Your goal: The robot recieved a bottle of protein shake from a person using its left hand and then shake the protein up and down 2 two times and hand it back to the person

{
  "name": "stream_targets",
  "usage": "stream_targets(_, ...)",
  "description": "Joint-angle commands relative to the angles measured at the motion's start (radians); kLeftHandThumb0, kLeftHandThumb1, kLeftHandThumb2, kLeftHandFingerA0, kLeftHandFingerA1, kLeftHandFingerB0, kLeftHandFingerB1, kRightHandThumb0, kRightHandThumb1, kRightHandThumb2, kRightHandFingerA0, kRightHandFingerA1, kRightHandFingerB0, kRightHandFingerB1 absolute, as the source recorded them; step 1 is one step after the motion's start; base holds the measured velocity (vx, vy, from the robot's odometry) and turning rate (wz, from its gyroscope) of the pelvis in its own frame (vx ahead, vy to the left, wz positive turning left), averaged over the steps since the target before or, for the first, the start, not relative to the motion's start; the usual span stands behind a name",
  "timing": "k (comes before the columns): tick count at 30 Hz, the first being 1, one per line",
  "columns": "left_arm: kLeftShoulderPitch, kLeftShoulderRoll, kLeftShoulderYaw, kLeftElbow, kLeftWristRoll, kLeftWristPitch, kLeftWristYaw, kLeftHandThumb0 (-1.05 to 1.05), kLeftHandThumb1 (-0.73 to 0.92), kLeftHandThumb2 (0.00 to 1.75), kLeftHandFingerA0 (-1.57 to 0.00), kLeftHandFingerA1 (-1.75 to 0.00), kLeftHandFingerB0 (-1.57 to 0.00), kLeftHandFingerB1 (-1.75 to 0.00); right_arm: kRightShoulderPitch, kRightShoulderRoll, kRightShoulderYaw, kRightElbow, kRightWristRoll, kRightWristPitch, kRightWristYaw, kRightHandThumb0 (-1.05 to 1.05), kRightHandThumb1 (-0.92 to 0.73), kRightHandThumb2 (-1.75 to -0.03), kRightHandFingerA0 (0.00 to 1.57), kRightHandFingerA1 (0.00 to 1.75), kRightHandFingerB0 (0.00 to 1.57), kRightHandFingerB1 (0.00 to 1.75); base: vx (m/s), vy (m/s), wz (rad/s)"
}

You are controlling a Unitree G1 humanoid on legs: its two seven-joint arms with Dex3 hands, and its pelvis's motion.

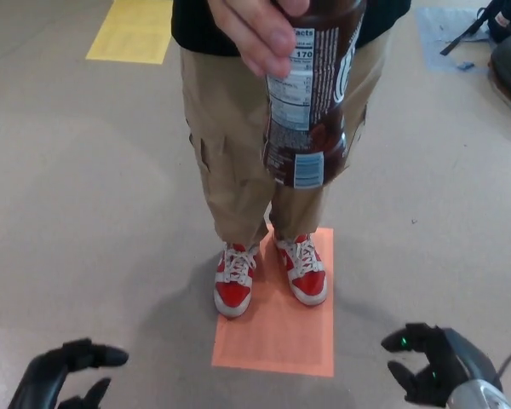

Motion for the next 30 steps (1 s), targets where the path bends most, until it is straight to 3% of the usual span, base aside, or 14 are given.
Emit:
stream_targets(1,-0.026,0.010,0.022,-0.091,-0.084,-0.125,-0.087,-0.14,0.86,0.65,-0.83,-0.79,-0.69,-0.64,-0.053,-0.009,0.073,0.099,-0.123,-0.170,-0.264,-0.43,-0.73,-0.74,0.84,0.59,0.70,0.46,0.00,0.000,0.00)
stream_targets(3,-0.038,0.023,0.010,-0.171,-0.094,-0.094,-0.136,-0.15,0.87,0.63,-0.87,-0.70,-0.71,-0.60,-0.054,-0.009,0.083,0.112,-0.126,-0.174,-0.285,-0.45,-0.73,-0.74,0.86,0.59,0.72,0.47,0.00,0.000,0.00)
stream_targets(7,-0.065,0.035,0.012,-0.295,-0.146,-0.042,-0.224,-0.14,0.87,0.64,-0.87,-0.71,-0.69,-0.63,-0.059,-0.006,0.090,0.132,-0.126,-0.179,-0.307,-0.44,-0.73,-0.73,0.85,0.59,0.72,0.47,0.00,0.000,0.00)
stream_targets(11,-0.091,0.051,0.016,-0.489,-0.212,0.120,-0.306,-0.16,0.86,0.65,-0.85,-0.77,-0.71,-0.67,-0.059,-0.005,0.088,0.146,-0.121,-0.196,-0.311,-0.45,-0.73,-0.74,0.85,0.61,0.72,0.48,0.00,0.000,0.00)
stream_targets(13,-0.088,0.052,0.017,-0.509,-0.216,0.137,-0.312,-0.16,0.86,0.65,-0.85,-0.77,-0.71,-0.67,-0.061,-0.005,0.088,0.151,-0.122,-0.199,-0.314,-0.45,-0.73,-0.74,0.85,0.61,0.72,0.48,0.00,0.000,0.00)
stream_targets(19,-0.144,0.091,0.001,-0.727,-0.290,0.334,-0.417,-0.26,0.81,0.65,-0.92,-0.58,-0.73,-0.50,-0.065,-0.007,0.088,0.162,-0.130,-0.207,-0.320,-0.44,-0.72,-0.74,0.86,0.61,0.74,0.49,0.00,0.000,0.00)
stream_targets(20,-0.148,0.090,0.004,-0.763,-0.313,0.385,-0.423,-0.27,0.77,0.64,-0.88,-0.50,-0.66,-0.44,-0.061,-0.007,0.091,0.164,-0.133,-0.210,-0.326,-0.44,-0.71,-0.75,0.86,0.62,0.75,0.49,0.00,0.000,0.00)
stream_targets(21,-0.157,0.083,0.012,-0.813,-0.353,0.461,-0.424,-0.31,0.68,0.61,-0.70,-0.45,-0.50,-0.37,-0.059,-0.006,0.088,0.166,-0.130,-0.211,-0.321,-0.43,-0.70,-0.75,0.86,0.62,0.75,0.49,0.00,0.000,0.00)
stream_targets(22,-0.160,0.080,0.015,-0.833,-0.369,0.492,-0.425,-0.31,0.68,0.61,-0.70,-0.45,-0.50,-0.37,-0.059,-0.005,0.087,0.167,-0.129,-0.212,-0.319,-0.43,-0.70,-0.75,0.86,0.62,0.75,0.49,0.00,0.000,0.00)
stream_targets(23,-0.166,0.073,0.024,-0.862,-0.409,0.549,-0.427,-0.39,0.55,0.73,-0.52,-0.50,-0.37,-0.43,-0.059,-0.003,0.084,0.168,-0.125,-0.202,-0.308,-0.44,-0.72,-0.74,0.87,0.59,0.74,0.47,0.00,0.000,0.00)
stream_targets(24,-0.176,0.074,0.033,-0.896,-0.455,0.616,-0.435,-0.41,0.52,0.68,-0.32,-0.41,-0.23,-0.36,-0.059,-0.001,0.082,0.168,-0.123,-0.199,-0.304,-0.44,-0.72,-0.72,0.88,0.57,0.74,0.47,0.00,0.000,0.00)
stream_targets(25,-0.184,0.078,0.038,-0.925,-0.492,0.669,-0.444,-0.41,0.52,0.68,-0.32,-0.41,-0.23,-0.36,-0.058,-0.001,0.082,0.168,-0.123,-0.199,-0.304,-0.44,-0.72,-0.72,0.88,0.57,0.74,0.47,0.00,0.000,0.00)
stream_targets(27,-0.224,0.102,0.044,-0.951,-0.550,0.761,-0.478,-0.53,0.43,0.69,-0.08,-0.38,-0.06,-0.27,-0.053,0.002,0.068,0.168,-0.108,-0.215,-0.299,-0.46,-0.72,-0.72,0.88,0.60,0.76,0.47,0.00,0.000,0.00)
stream_targets(30,-0.280,0.125,0.053,-0.995,-0.635,0.901,-0.500,-0.63,0.41,0.77,0.00,-0.19,0.00,-0.11,-0.050,-0.002,0.072,0.168,-0.112,-0.220,-0.292,-0.45,-0.72,-0.72,0.86,0.62,0.75,0.47,0.00,0.000,0.00)
